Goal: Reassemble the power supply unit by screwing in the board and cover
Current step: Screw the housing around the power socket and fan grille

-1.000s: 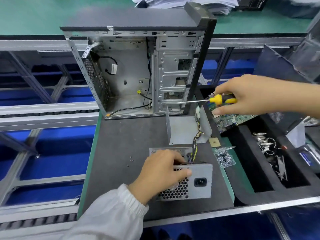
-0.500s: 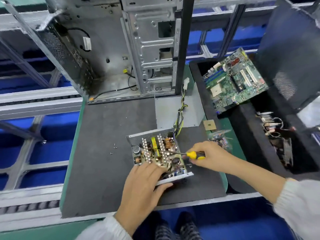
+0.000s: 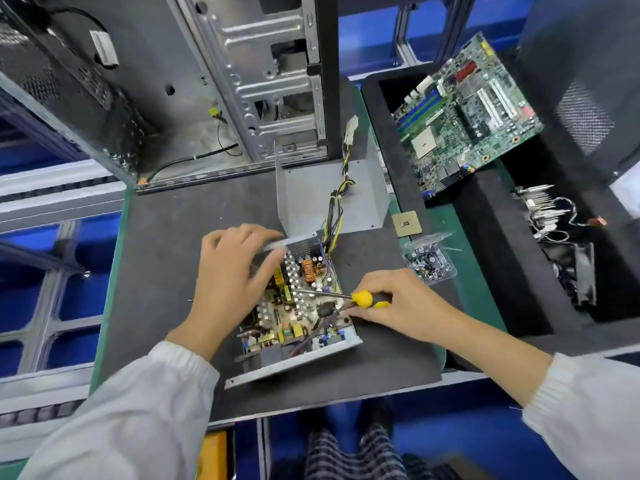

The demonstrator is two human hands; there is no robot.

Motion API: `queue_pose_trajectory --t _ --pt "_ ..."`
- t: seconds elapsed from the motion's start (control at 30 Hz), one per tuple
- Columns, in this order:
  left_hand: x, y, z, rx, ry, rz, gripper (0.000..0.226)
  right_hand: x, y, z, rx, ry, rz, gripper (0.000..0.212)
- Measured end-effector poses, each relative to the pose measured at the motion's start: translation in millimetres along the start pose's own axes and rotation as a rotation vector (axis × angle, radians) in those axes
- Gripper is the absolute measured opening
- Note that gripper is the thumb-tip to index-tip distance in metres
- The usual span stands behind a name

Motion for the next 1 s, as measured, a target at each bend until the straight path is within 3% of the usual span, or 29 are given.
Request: queue_pose_trajectory --t 0.13,0.3,0.6,1.0 --pt "3.9 1.1 1.8 0.024 0.003 -0.076 0.049 3.9 4.0 3.5 -0.125 -0.017 0.148 0.008" --pt "6.9 1.8 0.6 0.029 0.041 -0.091 0.045 17.5 6.9 4.5 -0.107 0.095 0.043 0.010" --pt "8.2 1.9 1.2 0.025 0.047 -0.092 0.044 30.7 7.3 0.9 -0.121 0.140 -0.084 0.016" --pt "7.9 1.8 1.5 0.036 0.066 -0.098 0.035 36.1 9.1 4.8 -0.144 0.164 -0.040 0.014"
Point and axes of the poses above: each hand's wrist, its own z-axis away from the middle knuckle, its own x-axis out of the palm, y = z × x, the point moved 1 cm from there along -z, towards the middle knuckle, and after that the axes turned 7 degrees about y, right-handed, at the moved point
